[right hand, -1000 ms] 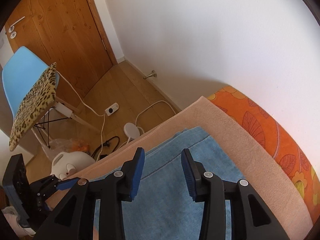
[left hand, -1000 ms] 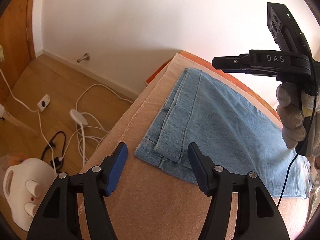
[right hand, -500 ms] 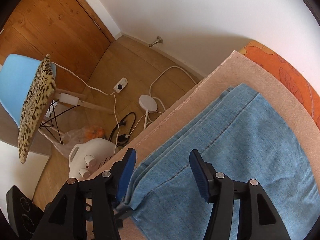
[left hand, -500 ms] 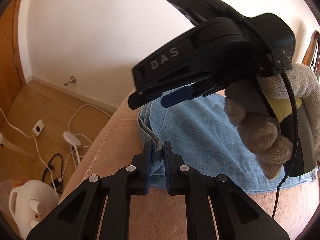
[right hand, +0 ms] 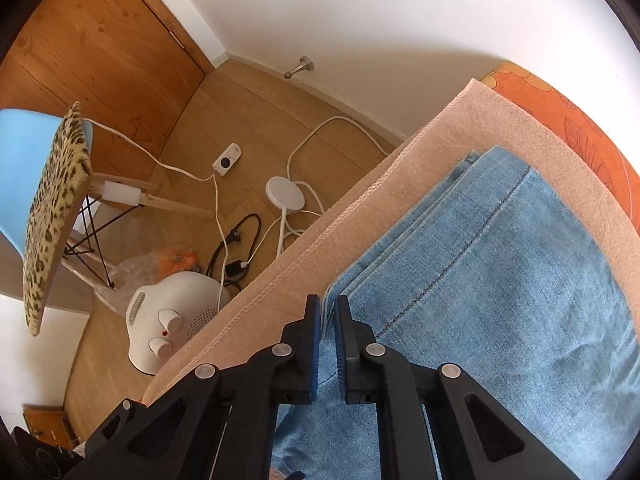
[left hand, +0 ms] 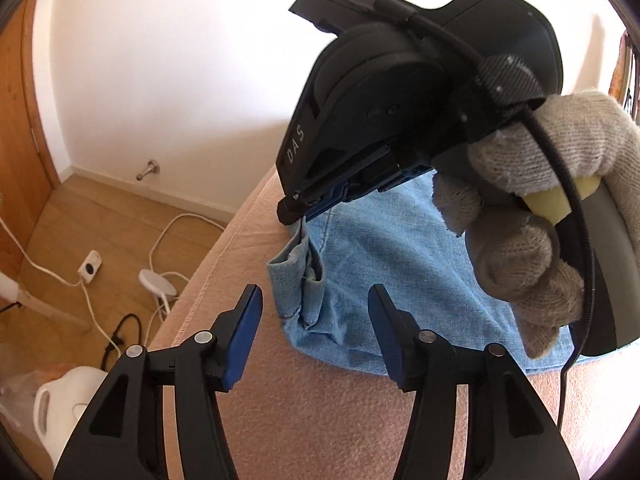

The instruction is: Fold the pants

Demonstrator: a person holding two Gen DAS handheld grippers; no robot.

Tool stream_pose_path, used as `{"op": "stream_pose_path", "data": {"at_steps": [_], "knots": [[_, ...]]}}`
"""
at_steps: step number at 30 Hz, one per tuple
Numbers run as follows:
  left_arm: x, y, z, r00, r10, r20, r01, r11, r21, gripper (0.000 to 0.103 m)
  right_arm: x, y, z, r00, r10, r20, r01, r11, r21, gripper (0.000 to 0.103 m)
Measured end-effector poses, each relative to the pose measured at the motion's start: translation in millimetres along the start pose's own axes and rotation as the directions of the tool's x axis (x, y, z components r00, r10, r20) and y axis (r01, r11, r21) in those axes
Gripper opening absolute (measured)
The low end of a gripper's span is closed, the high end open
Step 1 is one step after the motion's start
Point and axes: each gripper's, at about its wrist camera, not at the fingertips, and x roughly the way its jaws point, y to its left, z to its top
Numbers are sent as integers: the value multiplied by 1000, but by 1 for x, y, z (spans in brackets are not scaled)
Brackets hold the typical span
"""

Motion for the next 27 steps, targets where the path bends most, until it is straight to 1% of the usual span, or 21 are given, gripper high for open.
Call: {"op": "stream_pose_path", "data": {"at_steps": [3,4,5,6,7,8,10,11,12,14,17,19,20,21,24,27], "knots": [[12,2,6,1000,10,-26,-11,999,-35,54,-4,2,-1,1000,2,14,-2,1000,-11,3],[15,6,7,1000,0,-30,-1,999,-49,52,-5,1,-1,1000,10,16,-10,1000,-8,3],[18,10,8,999,-16,-33,14,998,-67,46,-8,-1,-2,1000,18,19,-18,1000,-2,3],[19,13,10,999,-27,-32,24,996,-88,21,-10,-3,-1,999,28,22,-28,1000,3,3],[19,16,10,999,-35,-26,32,994,-105,11,-13,-5,-1,999,36,27,-36,999,1,3],[17,18,11,999,-37,-13,35,993,-110,11,-16,-6,0,999,43,33,-43,999,-7,7],[12,14,11,999,-43,15,44,995,-93,10,-23,-12,3,998,41,38,-41,999,-8,31],[9,10,11,999,-39,27,41,997,-71,10,-25,-17,5,998,47,44,-47,999,2,46],[6,6,10,998,-39,40,41,998,-49,10,-29,-22,7,998,41,52,-42,999,10,47],[1,-6,9,998,-40,55,41,999,-9,10,-33,-29,11,999,5,53,-6,1000,22,47],[-8,-25,9,995,-51,82,48,998,41,10,-34,-40,20,999,-23,33,21,998,53,52],[-14,-37,9,993,-69,96,62,996,71,10,-36,-45,25,999,-49,21,48,998,48,56],[-16,-43,9,992,-76,99,67,994,88,10,-36,-47,28,998,-64,16,64,997,48,59],[-18,-49,8,992,-78,102,67,992,111,10,-36,-48,31,997,-72,12,71,996,52,60],[-21,-67,4,991,-78,109,57,982,180,10,-38,-52,36,1000,-30,10,29,997,77,60],[-20,-75,1,990,-70,120,41,973,229,10,-43,-51,39,1000,0,10,-1,997,79,60]]}}
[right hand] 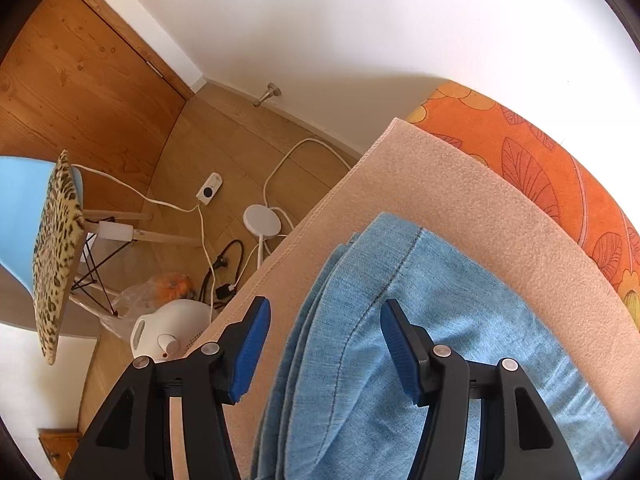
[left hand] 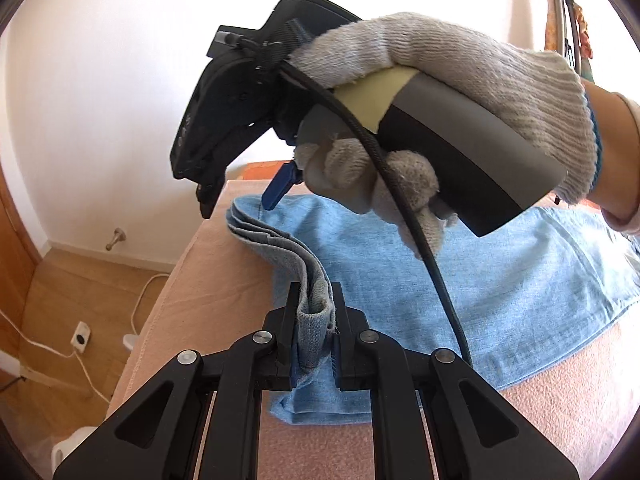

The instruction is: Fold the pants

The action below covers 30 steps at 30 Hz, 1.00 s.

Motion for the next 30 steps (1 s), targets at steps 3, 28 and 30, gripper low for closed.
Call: {"op": "stream_pose_path", "data": {"at_steps": [3,28,30], "knots": [[3,-8,-3,1000,2,1,-2,1000,28,10,8,8,-2,998,-52,-41,49,997,-59,61],[-25,-64,11,995,-98,36,95,992,89,10,-67,-49,-53,992,14,127,-12,1000,-19,3],[-31,-77,22,991,-126,45,122,989,90,10,-91,-64,-60,985,26,170,-28,1000,9,3]]}}
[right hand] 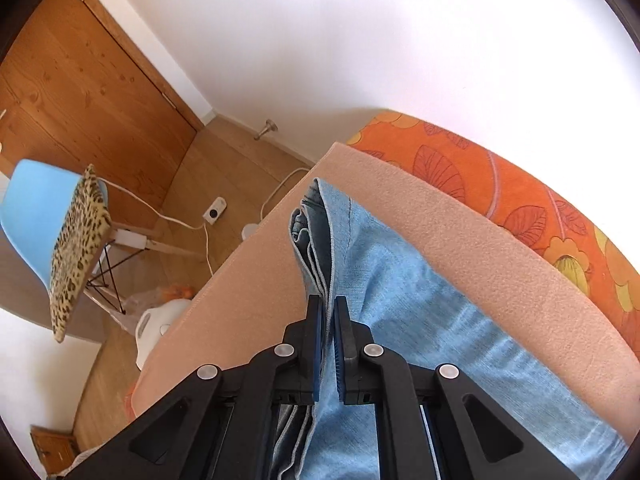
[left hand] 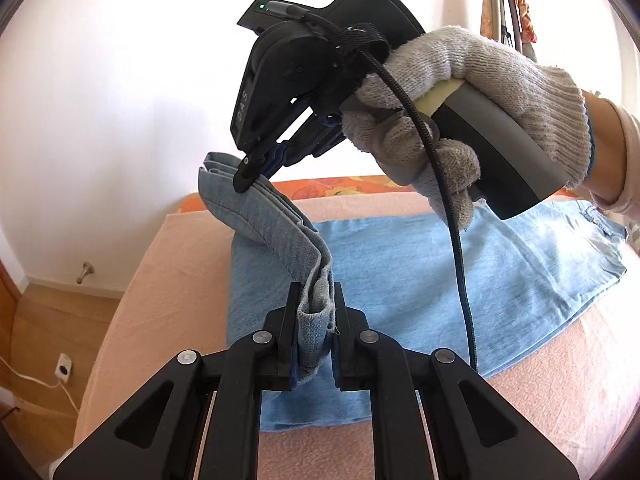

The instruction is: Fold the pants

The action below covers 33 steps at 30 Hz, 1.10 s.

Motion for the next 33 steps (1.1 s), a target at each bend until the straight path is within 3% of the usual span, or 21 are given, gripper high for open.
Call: {"op": "stream_pose_path", "data": {"at_steps": [7,13,16,26,33], "knots": [[-7,-66,44,995,-91,45,87,994,72,10,-86,-57,-26,992,-65,105,58,996,65,3],[6,-139,64,982,-189,21,186,977,106,10,-141,-114,-62,984,-99,147,80,988,131,3],[16,-173,67,971,-239,-3,238,966,101,10,-161,-144,-85,980,-121,161,94,981,167,3],[44,-294,66,932,-352,-82,361,918,164,10,-216,-269,-183,967,-124,222,31,926,377,2],[51,-364,70,900,-422,-110,436,877,201,10,-259,-322,-235,951,-146,271,13,898,439,2]]}}
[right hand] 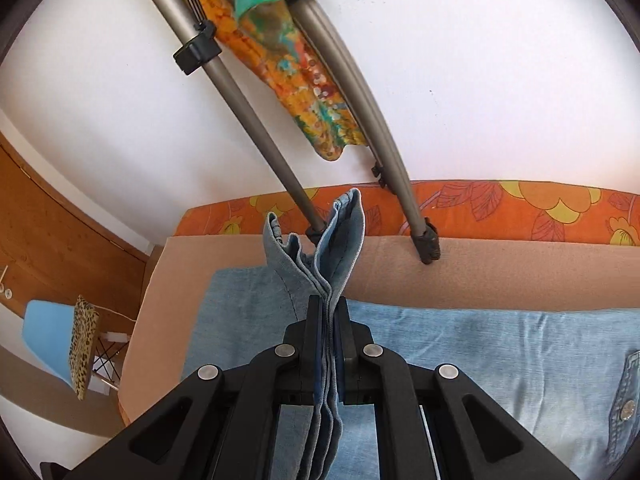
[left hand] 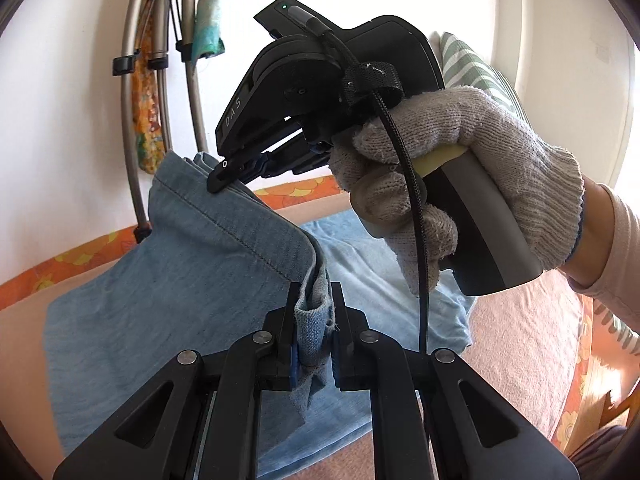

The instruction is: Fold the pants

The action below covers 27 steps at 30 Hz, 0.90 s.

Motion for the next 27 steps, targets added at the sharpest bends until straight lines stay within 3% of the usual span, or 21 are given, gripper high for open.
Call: {"op": "stream_pose_path", "data": {"at_steps": [17,27], "knots": [[90,-133,32,986,-159,-42,163,978,129,10,-103,-173,-23,991,-98,96,81,983,163,0],[141,-148,25,973,-204,-113,215,971,105,10,-107,-231,-47,991,-108,78,90,975,203,0]]}}
